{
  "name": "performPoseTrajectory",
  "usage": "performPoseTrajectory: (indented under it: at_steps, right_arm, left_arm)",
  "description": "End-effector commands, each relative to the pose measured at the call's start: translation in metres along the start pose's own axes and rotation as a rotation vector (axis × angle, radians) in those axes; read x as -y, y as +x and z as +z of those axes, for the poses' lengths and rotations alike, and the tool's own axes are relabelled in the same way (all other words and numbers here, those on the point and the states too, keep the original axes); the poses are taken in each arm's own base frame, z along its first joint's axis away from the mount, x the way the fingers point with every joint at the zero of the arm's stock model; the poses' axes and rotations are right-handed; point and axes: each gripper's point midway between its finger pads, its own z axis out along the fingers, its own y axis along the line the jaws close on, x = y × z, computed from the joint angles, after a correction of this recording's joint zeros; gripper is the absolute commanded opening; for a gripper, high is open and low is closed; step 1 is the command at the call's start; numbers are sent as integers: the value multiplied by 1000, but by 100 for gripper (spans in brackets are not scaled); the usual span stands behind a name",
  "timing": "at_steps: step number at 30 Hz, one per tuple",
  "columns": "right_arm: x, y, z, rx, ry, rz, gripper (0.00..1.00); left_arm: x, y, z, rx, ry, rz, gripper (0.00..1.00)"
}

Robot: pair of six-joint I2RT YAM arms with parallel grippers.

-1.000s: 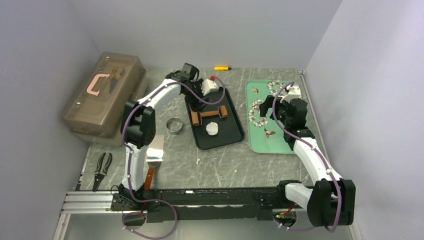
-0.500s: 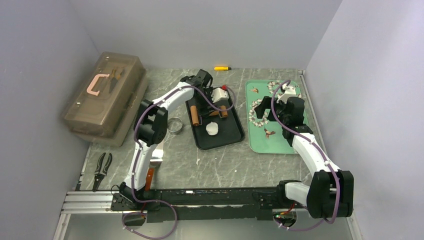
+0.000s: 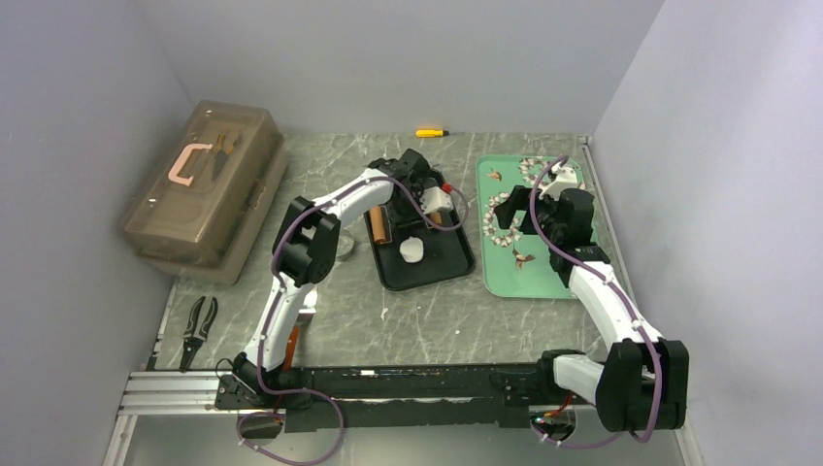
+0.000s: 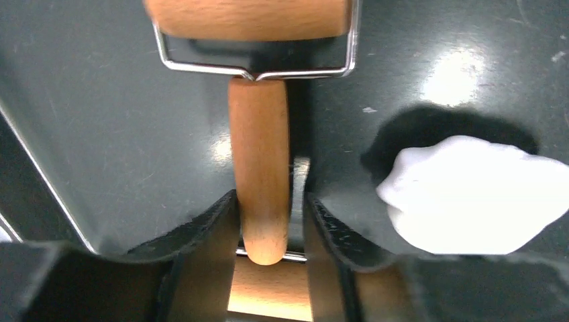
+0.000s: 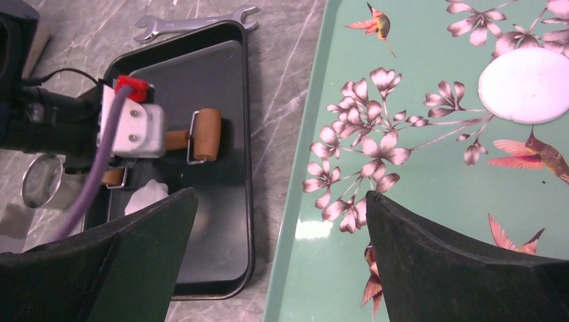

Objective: Roll out the dumpling wrappers from the dough

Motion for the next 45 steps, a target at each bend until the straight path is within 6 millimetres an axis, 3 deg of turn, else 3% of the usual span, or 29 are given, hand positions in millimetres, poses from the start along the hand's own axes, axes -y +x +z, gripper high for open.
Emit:
performPoseTrajectory:
  at_steps: [1,3,4,8,10,14,17,25,30,33,34,40,42,45]
  right_arm:
    - [-9,-23,-6,61,-19,19,100]
    - [-7,-26,-6,54,5,46,100]
    - [-6,-27,-5,47,14,58,100]
    - [-12,-30,1,22,-5,107,100]
    - [-20,-28,5,-32,-41,143,99]
    - [-61,-34,10,-113,-258,244,98]
    - [-100,-34,15,-147,-462,325,97]
    - [-170,-19,32,-301,-677,288,100]
    - [-184,-15,34,-328,-748,321,99]
    - [-175,-16,39,-328,-693,287,97]
    - [-164,-8,41,-359,-611,273,97]
    - [-99,-15,38,-307,-293,215,96]
    - [-96,-21,32,-290,-271,191,96]
    - [-110,-36,23,-257,-330,195,95]
  left_arm:
    - [16,16,16,-81,28,33,29]
    - [11,12,10,-65,15,33,2]
    - [6,7,2,-45,-2,37,0]
    - [-16,-17,-33,63,-111,58,0]
    - [-21,-34,-63,152,-137,62,0]
    - [3,-62,-130,302,-111,103,0]
    - [14,-65,-153,370,-133,114,0]
    - [40,-70,-158,379,-88,140,0]
    - [44,-72,-159,372,-87,163,0]
    - [45,-69,-158,361,-97,173,0]
    - [44,-68,-157,358,-102,174,0]
    - [42,-66,-151,357,-114,173,0]
    - [40,-67,-147,353,-115,170,0]
    - [38,-67,-139,335,-110,166,0]
